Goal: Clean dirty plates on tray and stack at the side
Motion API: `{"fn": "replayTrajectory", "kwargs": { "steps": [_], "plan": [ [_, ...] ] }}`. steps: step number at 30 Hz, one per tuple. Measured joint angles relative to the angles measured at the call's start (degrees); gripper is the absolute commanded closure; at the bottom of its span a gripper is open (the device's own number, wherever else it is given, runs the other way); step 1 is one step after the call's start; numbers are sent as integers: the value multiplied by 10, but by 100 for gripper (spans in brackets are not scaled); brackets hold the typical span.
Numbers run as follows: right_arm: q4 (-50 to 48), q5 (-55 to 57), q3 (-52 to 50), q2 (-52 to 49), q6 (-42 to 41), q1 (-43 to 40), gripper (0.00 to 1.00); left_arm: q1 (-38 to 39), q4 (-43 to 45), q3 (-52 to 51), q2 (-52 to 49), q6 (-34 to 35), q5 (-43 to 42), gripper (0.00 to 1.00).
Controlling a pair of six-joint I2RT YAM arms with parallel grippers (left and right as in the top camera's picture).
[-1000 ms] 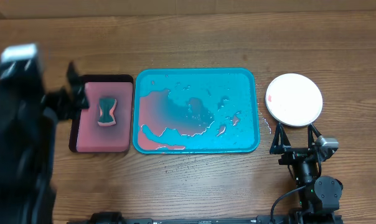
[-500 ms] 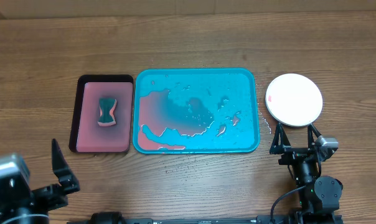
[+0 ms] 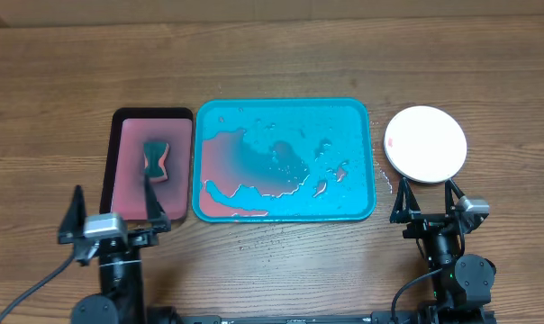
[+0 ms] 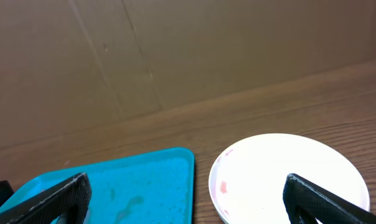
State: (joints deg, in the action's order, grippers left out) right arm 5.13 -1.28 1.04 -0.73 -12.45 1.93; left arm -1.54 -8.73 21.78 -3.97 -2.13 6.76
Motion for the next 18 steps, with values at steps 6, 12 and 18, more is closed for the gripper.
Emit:
{"fn": "replayTrajectory", "kwargs": {
  "steps": [6,12,18],
  "plan": [
    [0,0,0,0,0,0,0,0,43,-84,28,0,-10,0],
    [0,0,0,0,0,0,0,0,87,-147,30,0,-13,0],
    [0,0,0,0,0,0,0,0,93,-209,30,0,-23,0]
  ]
}}
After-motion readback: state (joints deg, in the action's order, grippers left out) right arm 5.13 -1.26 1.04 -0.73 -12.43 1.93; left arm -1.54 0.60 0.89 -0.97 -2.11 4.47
